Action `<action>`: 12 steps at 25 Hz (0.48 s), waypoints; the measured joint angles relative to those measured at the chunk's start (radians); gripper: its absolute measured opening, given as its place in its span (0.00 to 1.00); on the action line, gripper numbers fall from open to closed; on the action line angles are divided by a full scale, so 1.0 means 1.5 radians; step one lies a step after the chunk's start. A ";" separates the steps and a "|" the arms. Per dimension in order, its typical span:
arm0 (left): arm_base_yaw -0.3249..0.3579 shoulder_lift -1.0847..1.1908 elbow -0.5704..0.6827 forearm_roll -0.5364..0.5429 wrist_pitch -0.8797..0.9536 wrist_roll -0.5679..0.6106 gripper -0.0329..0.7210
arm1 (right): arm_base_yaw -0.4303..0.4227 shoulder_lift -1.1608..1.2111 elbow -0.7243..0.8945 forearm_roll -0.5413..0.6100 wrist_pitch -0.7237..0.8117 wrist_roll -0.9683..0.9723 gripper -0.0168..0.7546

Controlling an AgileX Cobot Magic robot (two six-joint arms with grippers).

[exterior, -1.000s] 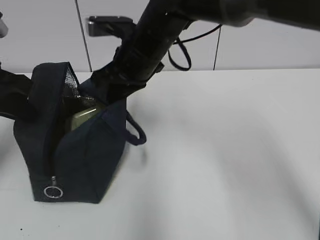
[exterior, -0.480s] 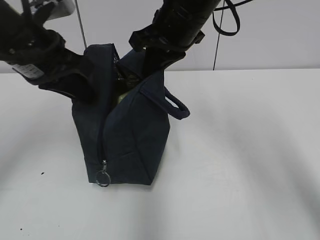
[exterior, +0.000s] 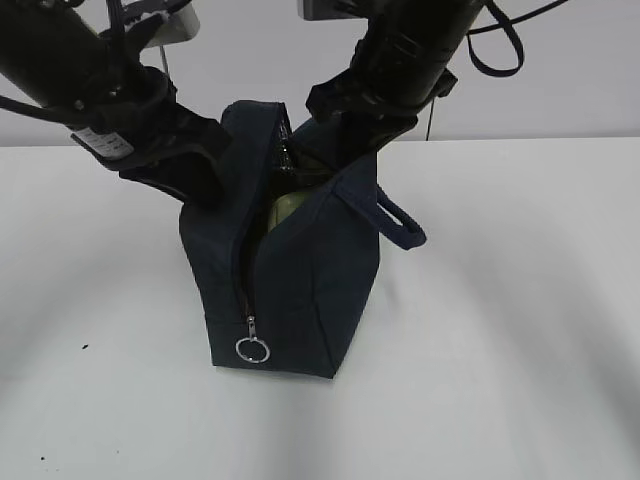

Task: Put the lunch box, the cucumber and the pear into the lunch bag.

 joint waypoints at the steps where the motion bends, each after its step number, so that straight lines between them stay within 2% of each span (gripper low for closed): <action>1: 0.000 0.006 0.000 0.001 0.001 0.000 0.06 | 0.000 0.000 0.006 0.004 0.000 0.000 0.03; 8: 0.000 0.024 -0.002 -0.002 0.001 0.000 0.06 | 0.000 -0.001 0.040 0.007 0.000 0.000 0.05; 10: 0.000 0.024 -0.002 -0.002 0.001 0.000 0.09 | 0.000 -0.002 0.043 0.008 -0.001 0.000 0.12; 12: 0.000 0.024 -0.002 -0.002 0.001 0.000 0.15 | 0.000 -0.009 0.044 0.006 -0.008 0.000 0.24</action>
